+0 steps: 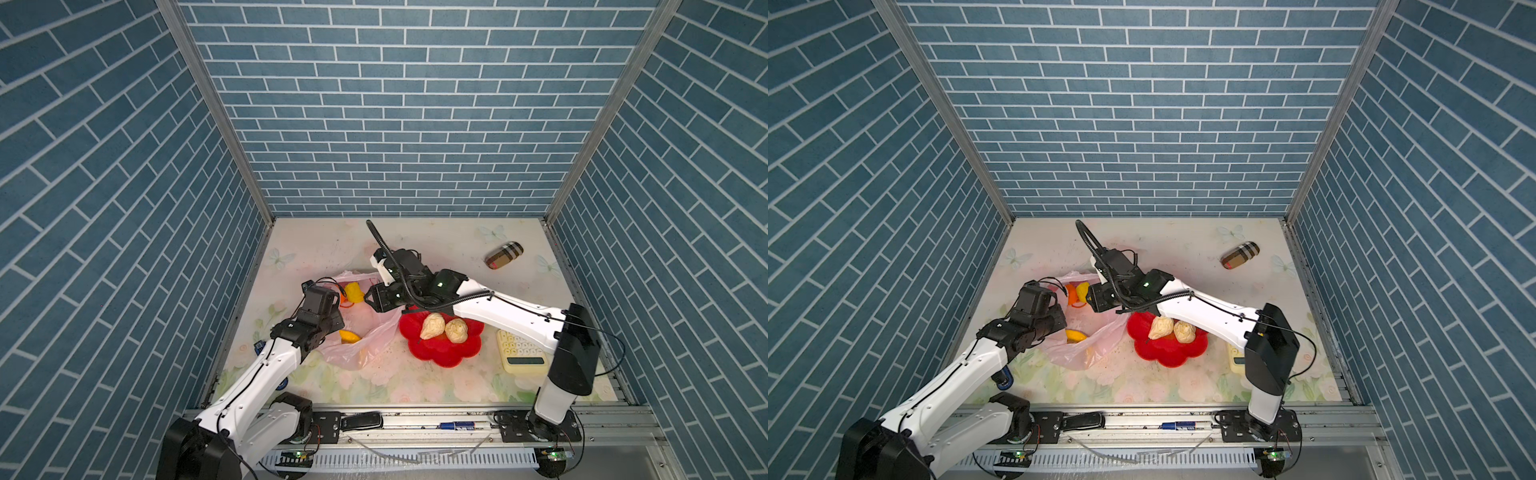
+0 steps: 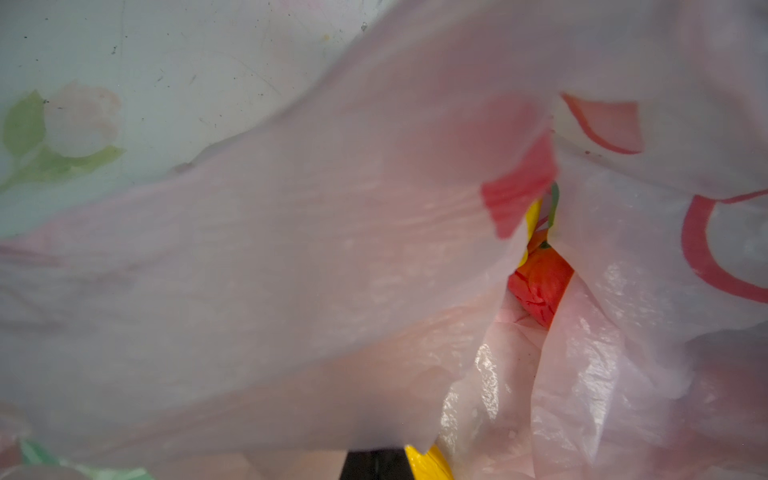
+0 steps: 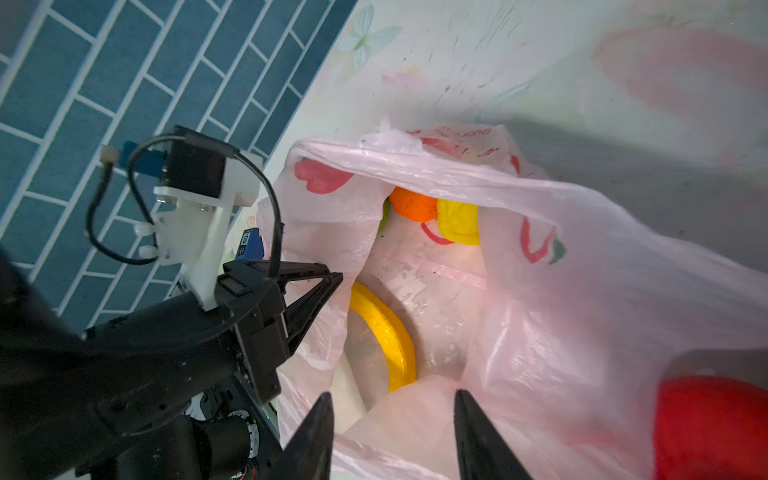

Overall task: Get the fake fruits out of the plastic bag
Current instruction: 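Move the right gripper back over the bag and lower it inside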

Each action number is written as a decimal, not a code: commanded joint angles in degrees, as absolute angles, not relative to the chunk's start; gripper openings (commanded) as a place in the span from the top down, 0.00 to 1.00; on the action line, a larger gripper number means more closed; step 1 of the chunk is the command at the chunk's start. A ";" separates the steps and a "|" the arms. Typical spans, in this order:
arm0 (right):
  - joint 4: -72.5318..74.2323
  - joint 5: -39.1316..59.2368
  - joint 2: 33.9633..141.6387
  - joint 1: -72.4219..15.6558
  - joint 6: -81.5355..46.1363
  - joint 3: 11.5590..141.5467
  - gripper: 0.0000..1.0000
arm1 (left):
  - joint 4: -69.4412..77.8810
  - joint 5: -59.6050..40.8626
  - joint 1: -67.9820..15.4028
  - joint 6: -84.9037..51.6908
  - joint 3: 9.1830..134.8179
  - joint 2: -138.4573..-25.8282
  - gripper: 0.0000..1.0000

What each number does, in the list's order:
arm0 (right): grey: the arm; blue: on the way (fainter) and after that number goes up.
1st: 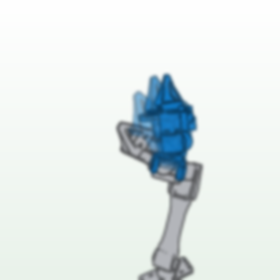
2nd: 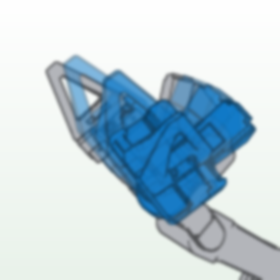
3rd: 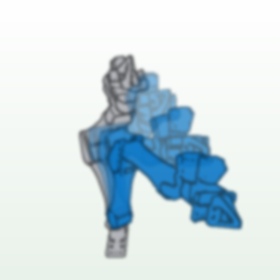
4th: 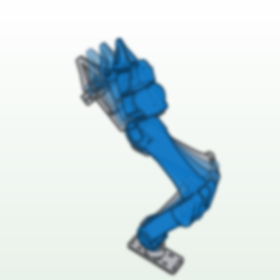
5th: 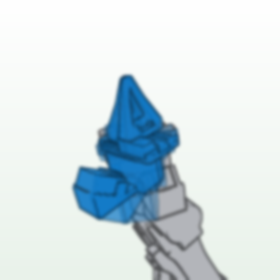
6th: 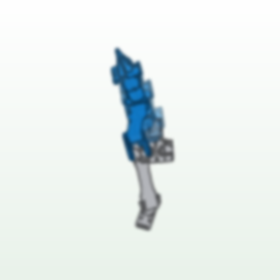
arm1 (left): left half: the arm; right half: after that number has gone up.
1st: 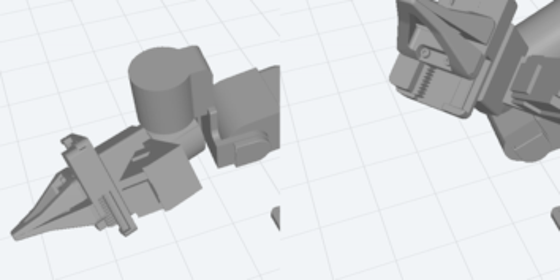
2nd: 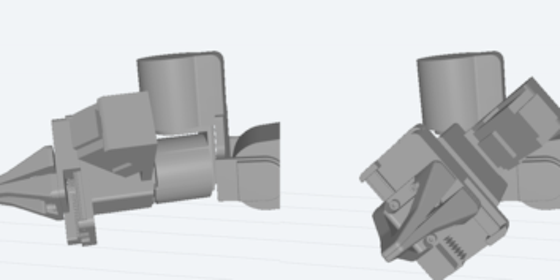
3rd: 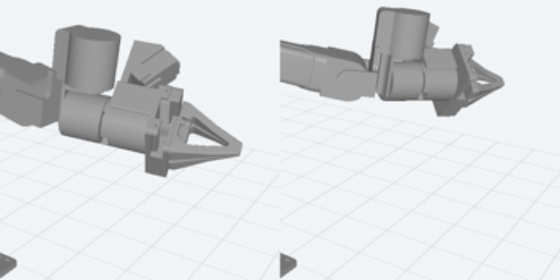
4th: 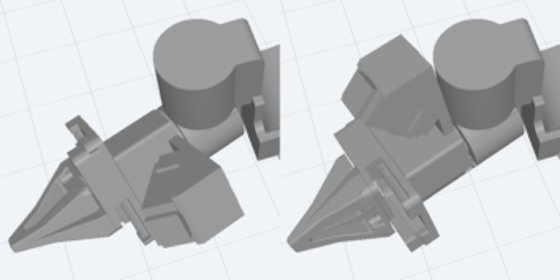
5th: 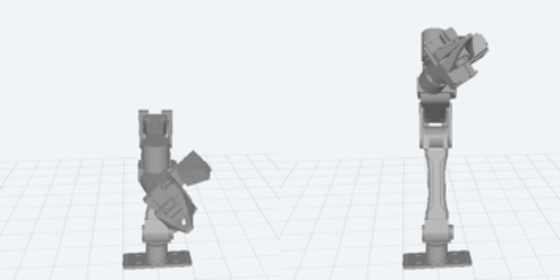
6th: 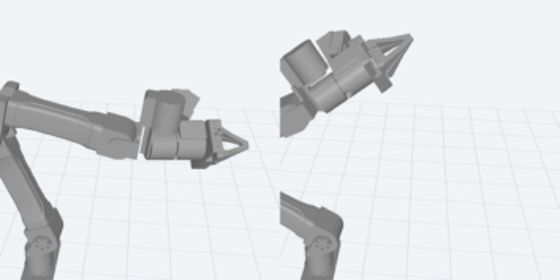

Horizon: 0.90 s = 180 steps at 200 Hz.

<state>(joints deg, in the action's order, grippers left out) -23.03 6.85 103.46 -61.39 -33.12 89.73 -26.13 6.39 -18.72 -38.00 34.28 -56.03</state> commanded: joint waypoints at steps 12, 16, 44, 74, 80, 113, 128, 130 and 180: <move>-22.74 7.92 110.61 -61.96 -32.52 95.97 0.54 | -26.03 7.42 -18.61 -39.27 34.19 -54.25 0.94; -22.72 7.69 111.35 -62.01 -32.52 96.44 0.54 | -26.02 7.32 -18.63 -39.40 34.11 -54.16 0.94; -22.84 6.68 116.54 -61.94 -31.87 100.21 0.55 | -25.84 6.95 -18.63 -39.49 34.37 -53.44 0.93; -24.85 5.56 121.15 -61.92 -30.43 105.29 0.55 | -25.52 6.51 -18.62 -39.27 34.41 -53.35 0.93; -25.16 5.37 121.99 -61.88 -30.17 106.26 0.54 | -25.32 6.35 -18.61 -39.29 34.32 -53.35 0.93; -27.13 3.97 127.08 -61.31 -29.71 111.18 0.54 | -23.88 5.05 -18.62 -39.03 33.93 -54.13 0.93; -26.79 3.37 128.67 -60.92 -29.63 112.30 0.54 | -23.49 4.42 -18.58 -38.78 33.95 -54.62 0.93; -26.74 3.28 128.85 -60.85 -29.56 112.43 0.54 | -23.43 4.29 -18.58 -38.76 33.89 -54.63 0.94; -23.51 2.11 132.06 -59.29 -29.77 113.72 0.52 | -21.64 2.88 -18.62 -38.49 32.75 -54.67 0.94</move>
